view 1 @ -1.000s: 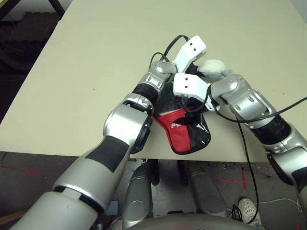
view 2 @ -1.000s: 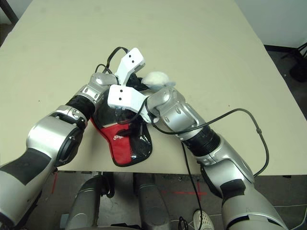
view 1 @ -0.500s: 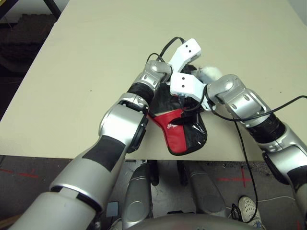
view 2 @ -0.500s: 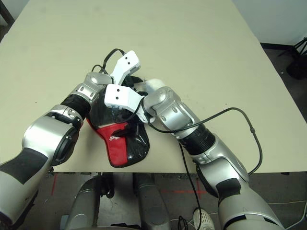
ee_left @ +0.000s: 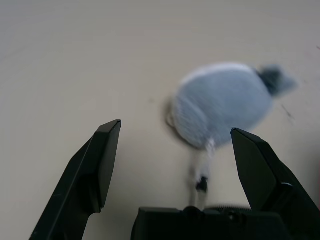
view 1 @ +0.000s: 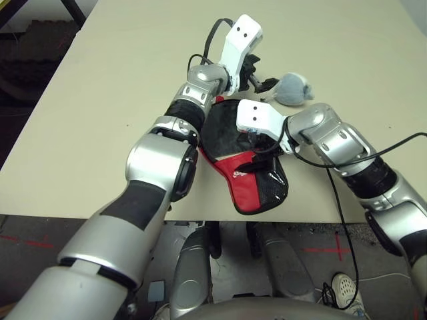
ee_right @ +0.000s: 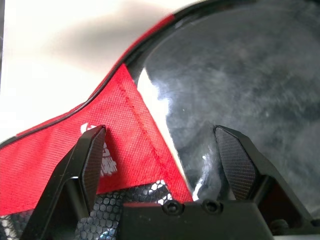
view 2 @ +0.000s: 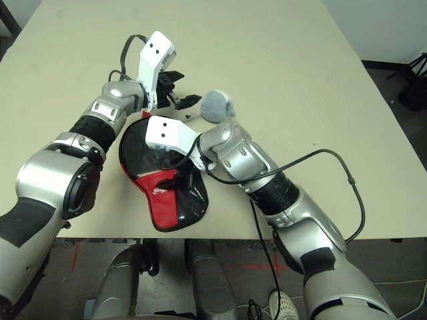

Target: Store the ping-pong paddle in its case and zip it.

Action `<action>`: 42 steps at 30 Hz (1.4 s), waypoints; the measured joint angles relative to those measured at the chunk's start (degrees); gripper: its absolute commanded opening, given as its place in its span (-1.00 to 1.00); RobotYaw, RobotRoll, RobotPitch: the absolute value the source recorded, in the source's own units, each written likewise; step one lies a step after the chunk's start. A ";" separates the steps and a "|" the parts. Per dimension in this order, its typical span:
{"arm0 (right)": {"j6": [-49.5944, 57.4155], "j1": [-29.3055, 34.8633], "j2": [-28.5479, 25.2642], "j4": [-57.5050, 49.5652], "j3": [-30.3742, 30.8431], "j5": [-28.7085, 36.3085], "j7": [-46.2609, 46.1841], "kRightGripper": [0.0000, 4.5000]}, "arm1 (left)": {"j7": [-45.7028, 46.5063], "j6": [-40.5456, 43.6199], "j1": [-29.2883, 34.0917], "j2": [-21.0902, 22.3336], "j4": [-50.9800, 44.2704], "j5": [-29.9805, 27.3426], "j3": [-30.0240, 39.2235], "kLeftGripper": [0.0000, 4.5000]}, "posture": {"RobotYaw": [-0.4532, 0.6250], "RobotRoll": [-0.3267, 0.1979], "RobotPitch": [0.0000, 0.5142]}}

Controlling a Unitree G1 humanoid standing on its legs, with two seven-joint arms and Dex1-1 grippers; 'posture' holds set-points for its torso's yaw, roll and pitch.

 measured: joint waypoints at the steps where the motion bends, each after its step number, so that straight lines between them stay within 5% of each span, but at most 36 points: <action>1: 1.18 -0.27 -1.12 -0.03 -0.32 0.71 0.39 1.00 | -0.50 0.00 0.32 0.72 -0.16 0.00 -0.05 0.99 | -0.45 0.25 0.04; 9: 4.98 -12.45 -8.50 9.14 -5.95 4.76 3.46 1.00 | -4.80 0.50 2.57 5.33 -3.23 0.00 -1.53 0.99 | -0.44 0.25 0.03; 17: -3.08 -23.55 -1.74 31.93 -12.85 0.55 -10.98 1.00 | -12.71 3.79 6.00 5.46 -10.92 -0.21 -4.82 0.99 | -0.43 0.25 0.01; 23: -15.47 -24.50 3.12 49.78 -13.30 -6.36 -20.64 1.00 | -23.80 10.46 11.94 6.85 -23.23 -0.10 -11.43 0.99 | -0.41 0.25 -0.01; 32: -22.00 -24.55 4.57 61.41 -13.17 -12.04 -21.64 1.00 | -25.45 14.33 13.59 8.83 -28.69 0.33 -15.12 0.99 | -0.39 0.25 -0.03; 36: -22.21 -24.58 4.89 64.43 -13.48 -12.61 -21.35 0.69 | -23.73 13.45 13.57 8.74 -27.83 2.18 -16.56 1.00 | -0.39 0.25 -0.04; 42: -18.83 -25.03 5.21 65.46 -13.74 -12.74 -20.06 -0.12 | -21.50 12.58 12.09 7.12 -24.32 2.68 -17.36 1.00 | -0.41 0.25 -0.03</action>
